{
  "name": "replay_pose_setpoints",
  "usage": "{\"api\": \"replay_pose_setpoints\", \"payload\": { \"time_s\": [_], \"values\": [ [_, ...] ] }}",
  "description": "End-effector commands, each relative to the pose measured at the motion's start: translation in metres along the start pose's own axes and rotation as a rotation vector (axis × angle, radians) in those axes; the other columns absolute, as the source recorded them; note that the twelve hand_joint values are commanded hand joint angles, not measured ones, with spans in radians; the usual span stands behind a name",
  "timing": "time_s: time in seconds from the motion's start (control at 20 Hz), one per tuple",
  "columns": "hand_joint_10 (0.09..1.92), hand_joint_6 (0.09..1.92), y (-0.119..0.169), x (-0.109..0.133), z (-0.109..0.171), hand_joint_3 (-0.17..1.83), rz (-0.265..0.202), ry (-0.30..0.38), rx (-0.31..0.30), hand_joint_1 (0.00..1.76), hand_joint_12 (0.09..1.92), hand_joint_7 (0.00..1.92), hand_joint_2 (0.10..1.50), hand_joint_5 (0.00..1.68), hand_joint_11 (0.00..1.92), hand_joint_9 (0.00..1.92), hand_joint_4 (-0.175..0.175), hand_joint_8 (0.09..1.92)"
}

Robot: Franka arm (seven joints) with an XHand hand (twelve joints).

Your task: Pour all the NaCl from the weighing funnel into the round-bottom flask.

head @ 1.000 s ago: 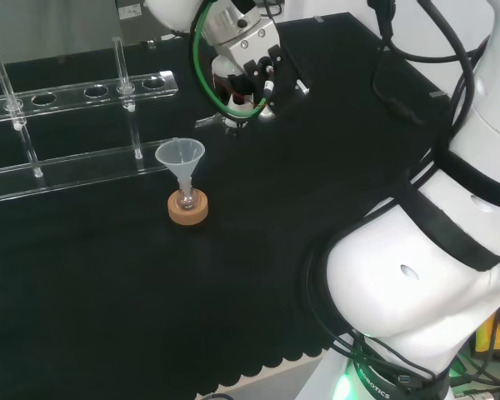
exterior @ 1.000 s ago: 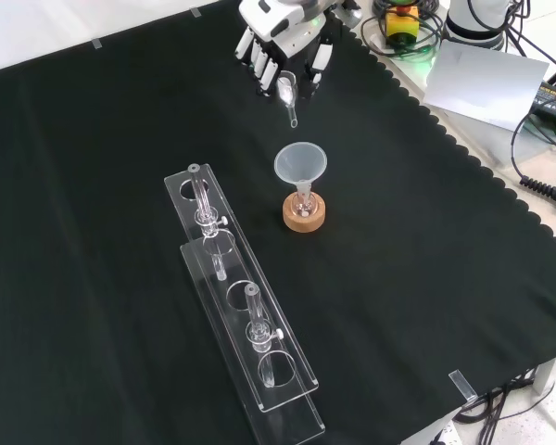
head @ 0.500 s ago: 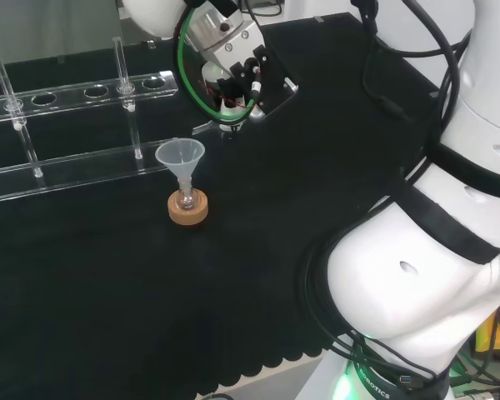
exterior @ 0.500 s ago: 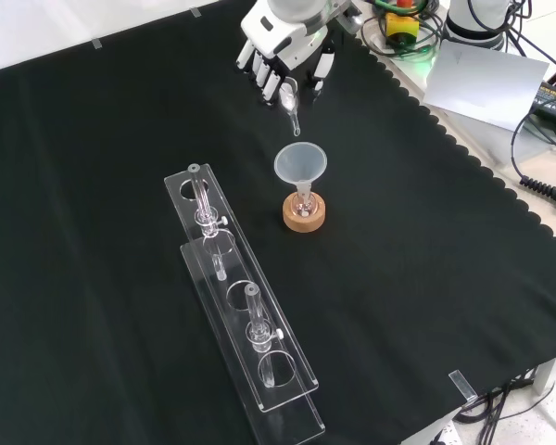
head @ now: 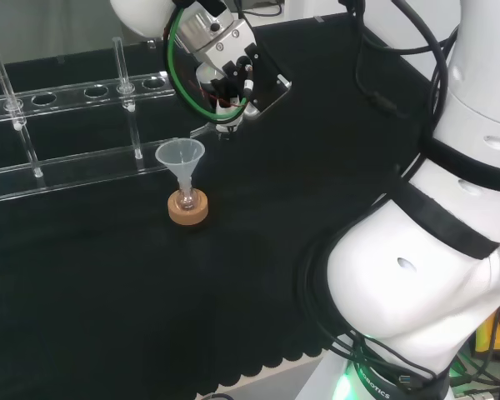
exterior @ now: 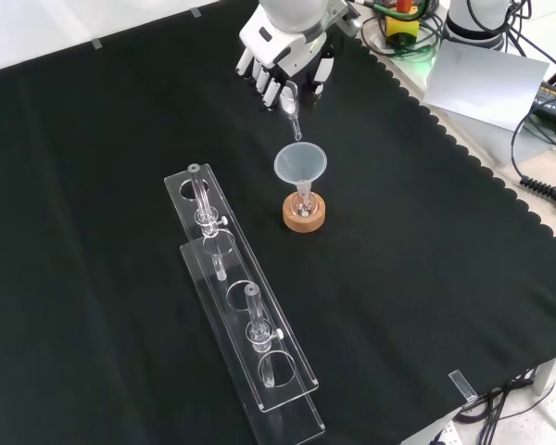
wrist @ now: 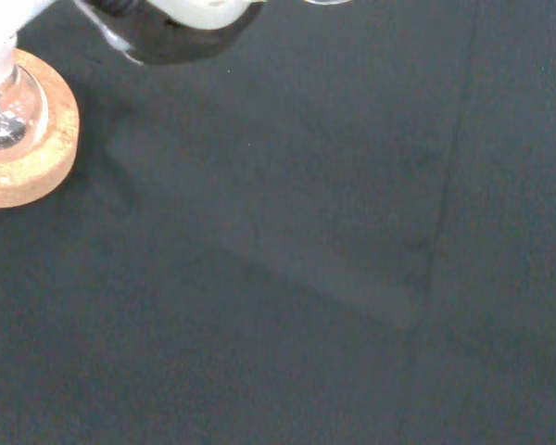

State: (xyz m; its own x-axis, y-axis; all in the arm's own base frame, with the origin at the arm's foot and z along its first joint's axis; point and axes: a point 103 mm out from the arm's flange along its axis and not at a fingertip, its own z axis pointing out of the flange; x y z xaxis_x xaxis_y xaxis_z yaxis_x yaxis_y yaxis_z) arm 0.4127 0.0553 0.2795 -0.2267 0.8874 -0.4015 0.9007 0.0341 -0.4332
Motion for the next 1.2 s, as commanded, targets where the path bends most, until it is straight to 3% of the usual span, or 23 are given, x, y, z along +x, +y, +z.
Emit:
{"api": "replay_pose_setpoints", "payload": {
  "time_s": [0.05,0.45,0.55,0.85,1.2],
  "values": [
    [0.41,0.94,0.006,0.006,0.002,0.00,-0.007,-0.089,0.054,1.04,1.20,1.01,1.09,1.02,0.67,1.11,0.175,0.58],
    [0.40,0.94,0.006,0.008,0.001,0.00,-0.008,-0.108,0.086,1.04,1.20,1.01,1.09,1.02,0.67,1.11,0.175,0.58],
    [0.40,0.94,0.006,-0.006,0.009,0.00,-0.010,-0.093,0.085,1.04,1.20,1.01,1.09,1.02,0.67,1.11,0.175,0.58],
    [0.40,0.94,0.005,0.014,-0.002,0.00,-0.013,-0.155,0.082,1.04,1.20,1.01,1.09,1.02,0.67,1.11,0.175,0.58],
    [0.40,0.94,0.007,0.019,-0.006,0.00,-0.014,-0.172,0.090,1.04,1.20,1.01,1.09,1.02,0.67,1.11,0.175,0.58]
  ]
}}
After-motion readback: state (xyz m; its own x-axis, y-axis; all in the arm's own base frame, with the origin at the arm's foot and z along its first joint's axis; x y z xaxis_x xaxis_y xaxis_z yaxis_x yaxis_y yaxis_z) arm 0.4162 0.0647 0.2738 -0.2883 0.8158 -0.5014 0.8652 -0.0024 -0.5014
